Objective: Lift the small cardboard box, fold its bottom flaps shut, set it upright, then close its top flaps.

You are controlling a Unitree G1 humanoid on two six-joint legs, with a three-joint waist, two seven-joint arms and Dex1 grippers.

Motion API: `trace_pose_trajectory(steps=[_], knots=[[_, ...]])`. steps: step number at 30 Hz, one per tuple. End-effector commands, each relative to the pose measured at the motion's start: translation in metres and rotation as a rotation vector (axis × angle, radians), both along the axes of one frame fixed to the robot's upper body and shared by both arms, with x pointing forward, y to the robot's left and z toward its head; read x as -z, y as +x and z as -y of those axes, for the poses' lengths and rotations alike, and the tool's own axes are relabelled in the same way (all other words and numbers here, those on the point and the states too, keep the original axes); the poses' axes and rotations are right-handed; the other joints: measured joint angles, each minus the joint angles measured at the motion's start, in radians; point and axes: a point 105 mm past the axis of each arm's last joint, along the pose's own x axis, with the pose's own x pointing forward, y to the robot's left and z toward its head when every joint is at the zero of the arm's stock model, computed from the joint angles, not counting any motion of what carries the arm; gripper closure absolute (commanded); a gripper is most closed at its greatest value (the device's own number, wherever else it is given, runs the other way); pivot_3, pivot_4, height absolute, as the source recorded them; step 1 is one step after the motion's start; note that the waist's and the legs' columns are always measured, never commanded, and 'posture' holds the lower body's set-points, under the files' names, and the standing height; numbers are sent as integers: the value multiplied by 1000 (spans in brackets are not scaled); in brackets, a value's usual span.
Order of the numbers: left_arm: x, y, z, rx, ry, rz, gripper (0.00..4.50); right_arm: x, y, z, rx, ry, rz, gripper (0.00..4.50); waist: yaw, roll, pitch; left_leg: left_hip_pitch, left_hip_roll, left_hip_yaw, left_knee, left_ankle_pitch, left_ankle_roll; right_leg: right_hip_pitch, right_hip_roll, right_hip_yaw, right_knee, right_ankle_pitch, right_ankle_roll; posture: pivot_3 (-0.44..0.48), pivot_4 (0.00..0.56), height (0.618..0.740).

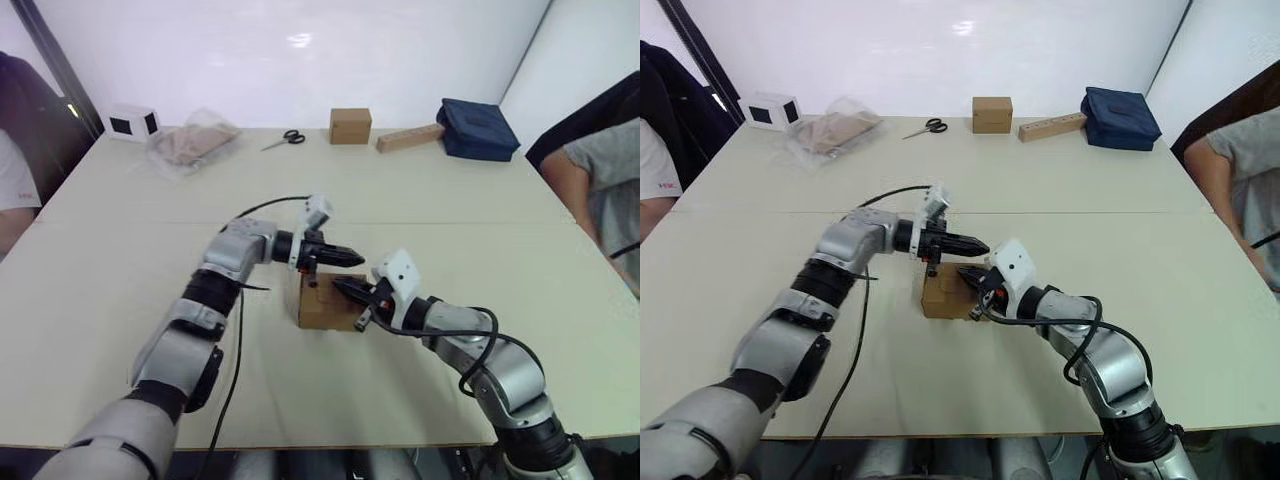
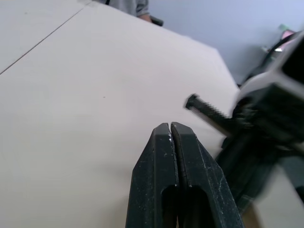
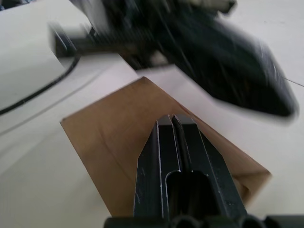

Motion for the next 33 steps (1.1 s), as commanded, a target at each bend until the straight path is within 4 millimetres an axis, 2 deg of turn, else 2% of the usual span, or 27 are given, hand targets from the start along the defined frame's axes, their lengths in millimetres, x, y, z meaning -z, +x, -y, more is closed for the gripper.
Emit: trace_pose_trajectory(steps=[1, 4, 12, 17, 22, 33], knots=[[2, 3, -3, 1, 19, 35, 4481, -22, -3, 2, -8, 21, 47, 4500, 3, 0, 0, 0, 0, 0, 0, 0, 0, 0, 0, 0, 0, 0, 0, 0, 150, 740], [-3, 3, -3, 13, 7, 33, 4481, -27, -12, -4, -61, 30, 25, 4500, 3, 0, 0, -1, 1, -1, 0, 0, 0, -1, 1, -1, 1, 0, 0, 0, 150, 740], [-9, 4, -13, 9, -5, 22, 4481, -17, -21, -14, -111, -17, -37, 4500, 3, 0, 0, -5, 1, -1, 0, 0, 0, -4, 1, -1, 0, 0, 0, 0, 150, 740], [-12, 0, -29, 6, 0, 11, 4481, -7, -25, -15, -128, -53, -78, 4500, 2, 0, 0, -5, 1, -1, 0, 0, 0, -6, 1, -1, 1, 0, 1, 0, 150, 740], [-11, -2, -37, 3, 14, 5, 4481, -4, -26, -10, -147, -87, -91, 4500, 7, 0, 0, -5, 1, -1, 0, 0, 0, -5, 0, -1, 0, 0, 0, 0, 150, 740], [-10, -5, -32, 8, 12, 19, 4481, -2, -31, -10, -213, -103, -122, 4500, 6, 0, 0, -5, 0, -1, 0, 0, 0, -5, 0, -1, 1, 0, 0, 0, 150, 740]])
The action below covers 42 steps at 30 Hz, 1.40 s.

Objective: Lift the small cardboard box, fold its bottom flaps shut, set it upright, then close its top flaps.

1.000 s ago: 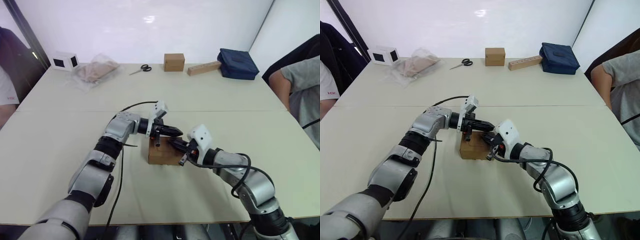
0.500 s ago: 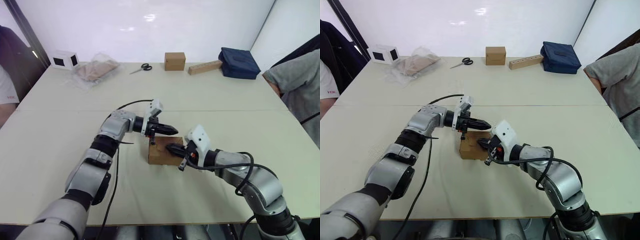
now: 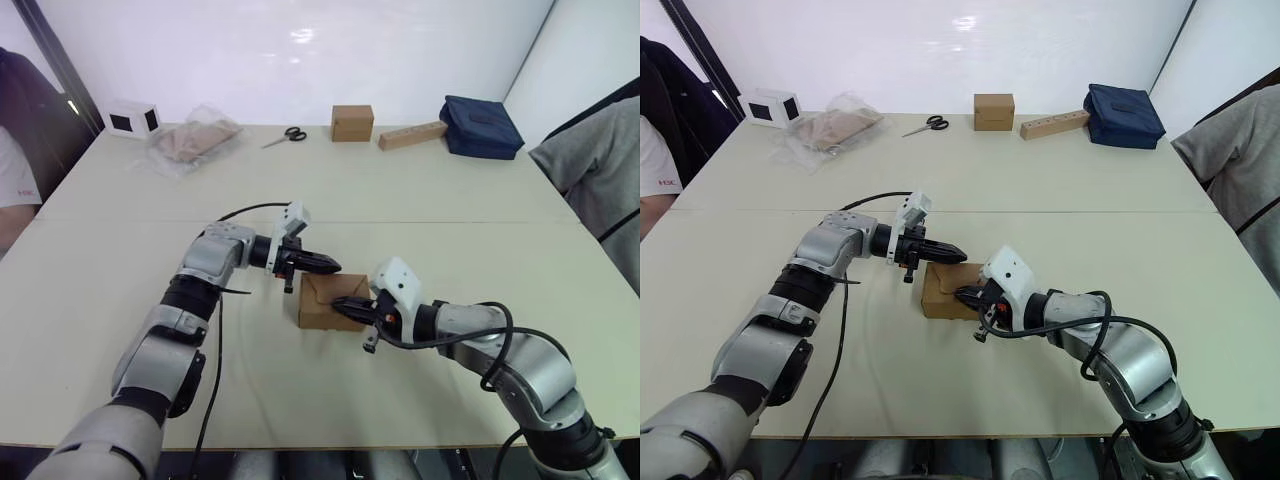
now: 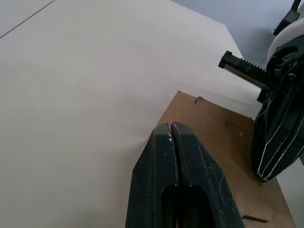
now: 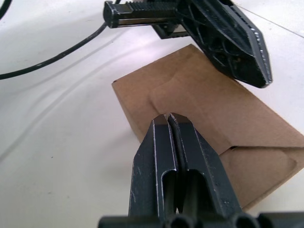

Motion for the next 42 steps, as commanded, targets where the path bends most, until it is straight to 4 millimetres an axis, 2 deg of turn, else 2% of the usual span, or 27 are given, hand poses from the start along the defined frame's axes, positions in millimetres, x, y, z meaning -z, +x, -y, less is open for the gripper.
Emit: trace_pose_trajectory(steps=[1, 8, 28, 32, 42], knots=[[-8, -1, 5, 19, -21, 47, 4481, 0, -3, -1, -33, -11, -7, 4500, 0, 0, 0, 0, 0, 0, 0, 0, 0, 0, 0, 0, 0, 0, 0, 0, 150, 740], [-7, -5, 7, 30, -29, 63, 4481, 4, 12, 2, 23, -47, 54, 4500, -1, 0, 0, 0, 0, 0, 0, 0, 0, 0, 0, 0, 0, 0, 0, 0, 150, 740], [-15, 1, 5, -21, -63, 87, 4481, 8, 23, 8, 36, -54, 65, 4500, 0, 0, 0, 0, 0, 0, 1, 0, 0, 1, 0, 0, 0, 1, 2, 0, 150, 740], [-21, -1, 6, -19, -85, 84, 4481, 13, 22, 8, 42, -63, 61, 4500, 0, 0, 0, 0, 0, 0, 1, 0, 0, 1, 0, 0, 0, 1, 2, 0, 150, 740], [-27, -8, 3, 13, -91, 87, 4481, 13, 23, 11, 69, -61, 70, 4500, 1, 0, 0, 0, 0, 0, 1, 0, 0, 1, 0, 0, 0, 1, 2, 0, 150, 740]])
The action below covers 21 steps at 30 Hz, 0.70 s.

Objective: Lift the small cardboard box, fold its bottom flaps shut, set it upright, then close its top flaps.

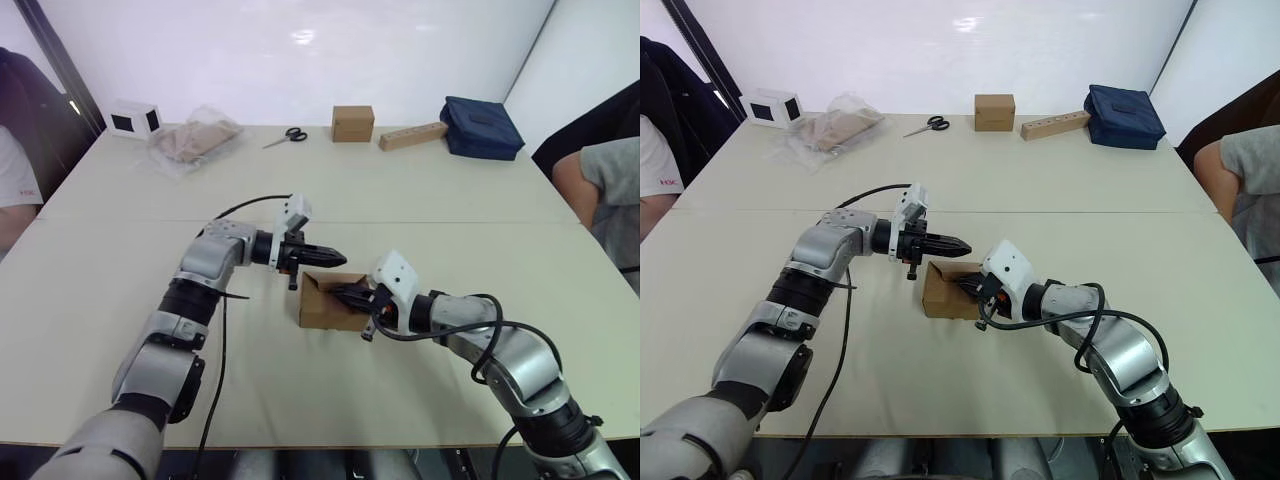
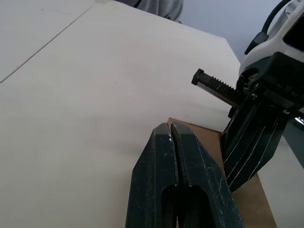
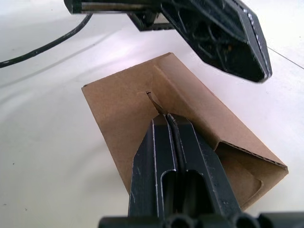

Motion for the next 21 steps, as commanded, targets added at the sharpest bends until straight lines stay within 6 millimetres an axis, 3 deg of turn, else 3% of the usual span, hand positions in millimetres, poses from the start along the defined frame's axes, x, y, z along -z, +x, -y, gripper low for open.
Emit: trace_pose_trajectory(steps=[1, 5, 10, 13, 16, 21], knots=[[-10, -8, 0, 44, -28, 27, 4481, 8, 1, 7, 35, -23, -31, 4500, 0, 0, 0, 0, 0, 0, 0, 0, 0, 0, 0, 0, 0, 0, 0, 0, 150, 740], [-1, -21, -2, 104, 6, 16, 4481, -1, -2, 12, 40, -2, -23, 4500, 0, 0, 0, 0, 0, 0, 0, 0, 0, 0, 0, 0, 0, 0, 0, 0, 150, 740], [16, -17, -7, 65, 62, -7, 4481, -6, -4, 14, 39, -3, -18, 4500, 1, 0, 0, 0, 0, 0, 0, 0, 0, 0, -1, 0, 0, -1, -2, 0, 150, 740], [29, -14, -11, 32, 107, -7, 4481, -20, -8, 11, 28, 64, -11, 4500, 1, 0, 0, 0, 0, 0, 0, 0, 0, 0, -1, 0, 0, -1, -2, 0, 150, 740], [32, -13, -13, 17, 113, 0, 4481, -43, -7, 10, 47, 199, 0, 4500, 1, 0, 0, 0, 0, 0, 0, 0, 0, 0, 0, 0, 0, -1, -2, 0, 150, 740], [30, -13, -14, 8, 102, 6, 4481, -43, -2, 13, 66, 194, -7, 4500, 0, 0, 0, 1, 0, 0, 0, 0, 0, 1, 0, 0, 1, 0, 0, 0, 150, 740]])
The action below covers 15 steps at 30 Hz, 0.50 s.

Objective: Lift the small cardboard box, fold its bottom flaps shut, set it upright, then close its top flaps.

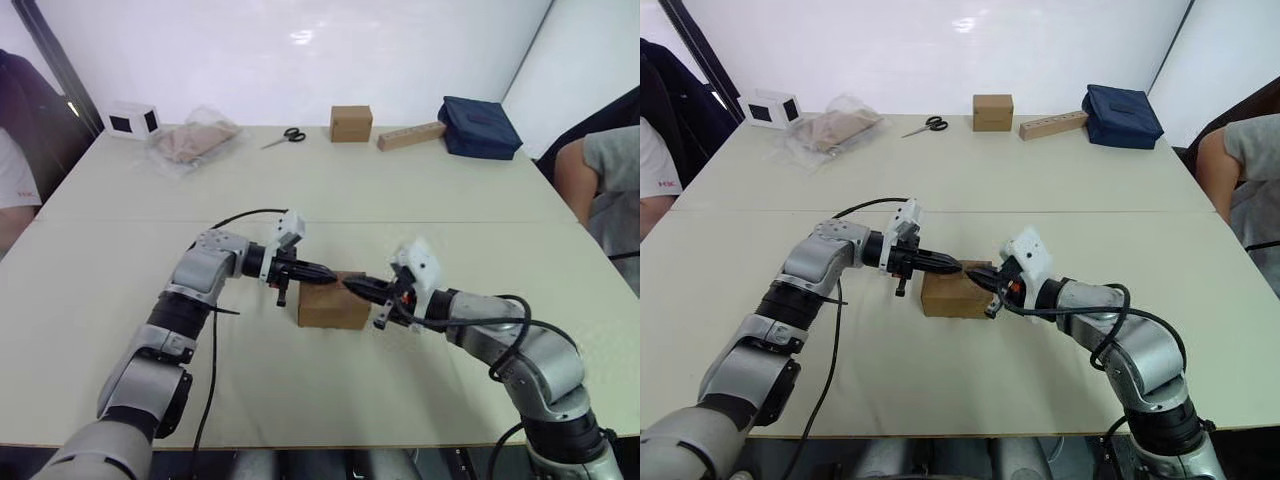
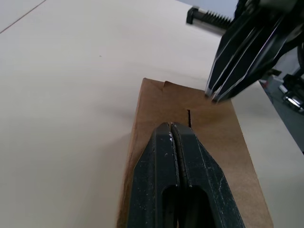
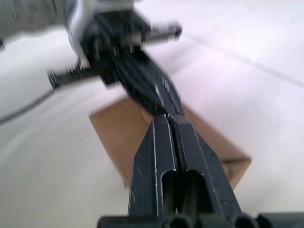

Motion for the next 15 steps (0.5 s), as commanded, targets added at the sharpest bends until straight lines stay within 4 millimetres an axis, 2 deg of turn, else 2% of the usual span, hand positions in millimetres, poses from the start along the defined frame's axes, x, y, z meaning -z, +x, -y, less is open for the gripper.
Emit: trace_pose_trajectory(steps=[1, 3, 5, 7, 11, 15], knots=[[8, -1, -3, -18, 28, -8, 4481, -8, 1, 0, 0, 8, 29, 4500, 0, 0, 0, 0, 0, 0, 0, 0, 0, 0, 0, 0, 0, 0, 0, 0, 150, 740], [-9, 1, -1, -27, -30, 9, 4481, -12, 5, 1, 3, 9, 40, 4500, 0, 0, 0, 0, 0, 0, 0, 0, 0, 0, 0, 0, 0, -1, -2, 0, 150, 740], [-38, -1, 0, -22, -132, -23, 4481, -22, 8, 1, -4, 25, 66, 4500, -2, 0, 0, 0, 0, 0, 0, 0, 0, 0, 0, 0, 0, -1, -2, 0, 150, 740], [-51, -5, -1, -16, -163, -25, 4481, -29, 10, -1, -9, 37, 82, 4500, -3, 0, 1, -1, 0, 0, 0, 0, 0, -2, 0, 0, 0, 0, 0, 0, 150, 740], [-43, -10, -6, -31, -123, -33, 4481, -22, 12, -1, -3, 33, 62, 4500, -2, 0, 0, -1, 0, 0, -1, 0, 0, -2, 1, 0, 0, 1, 1, 0, 150, 740], [-16, -13, -11, -55, -38, -59, 4481, 5, 11, -3, 1, 5, -8, 4500, -2, 0, 0, -1, 0, 0, -2, 0, 0, -2, 0, 0, 0, 1, 1, 0, 150, 740]])
